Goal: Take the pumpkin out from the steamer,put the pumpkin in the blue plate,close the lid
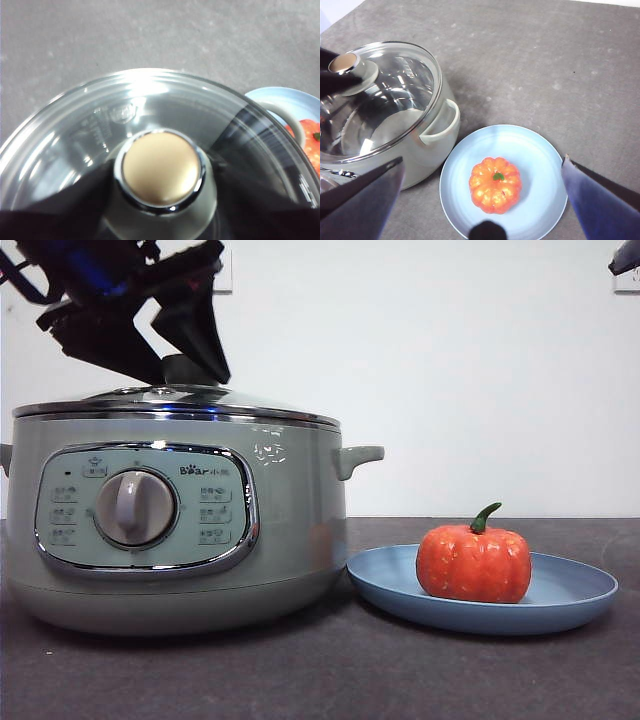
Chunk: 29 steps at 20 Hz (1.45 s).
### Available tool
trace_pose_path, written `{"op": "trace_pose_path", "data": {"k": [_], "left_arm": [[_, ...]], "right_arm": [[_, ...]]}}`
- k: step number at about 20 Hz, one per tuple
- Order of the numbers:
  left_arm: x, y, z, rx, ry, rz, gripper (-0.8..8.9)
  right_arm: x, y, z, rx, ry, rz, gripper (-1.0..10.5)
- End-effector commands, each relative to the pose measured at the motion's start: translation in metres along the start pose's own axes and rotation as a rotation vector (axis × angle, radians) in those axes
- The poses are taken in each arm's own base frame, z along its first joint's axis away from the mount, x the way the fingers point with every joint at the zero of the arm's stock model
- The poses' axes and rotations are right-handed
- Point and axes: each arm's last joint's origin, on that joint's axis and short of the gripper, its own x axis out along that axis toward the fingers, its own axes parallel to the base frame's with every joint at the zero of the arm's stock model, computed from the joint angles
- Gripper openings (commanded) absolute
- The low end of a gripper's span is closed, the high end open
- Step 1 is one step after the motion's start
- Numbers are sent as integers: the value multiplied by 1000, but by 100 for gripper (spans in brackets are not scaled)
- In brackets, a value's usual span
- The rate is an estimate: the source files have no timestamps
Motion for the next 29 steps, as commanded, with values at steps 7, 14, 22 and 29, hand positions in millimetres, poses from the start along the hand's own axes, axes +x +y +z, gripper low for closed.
{"op": "trace_pose_path", "data": {"k": [7,14,22,29], "left_arm": [[-34,-2,22,-7,-36,-10,441],[-111,0,23,3,-166,20,-8],[-103,-9,-48,55,-248,43,-8],[-104,-11,-53,38,-250,31,-4]], "right_arm": [[-1,0,1,8,-13,-2,561],[-19,-2,0,-33,-87,-121,-12],[-40,-8,-49,29,-308,-240,-12],[-46,-8,-52,101,-343,-223,2]]}}
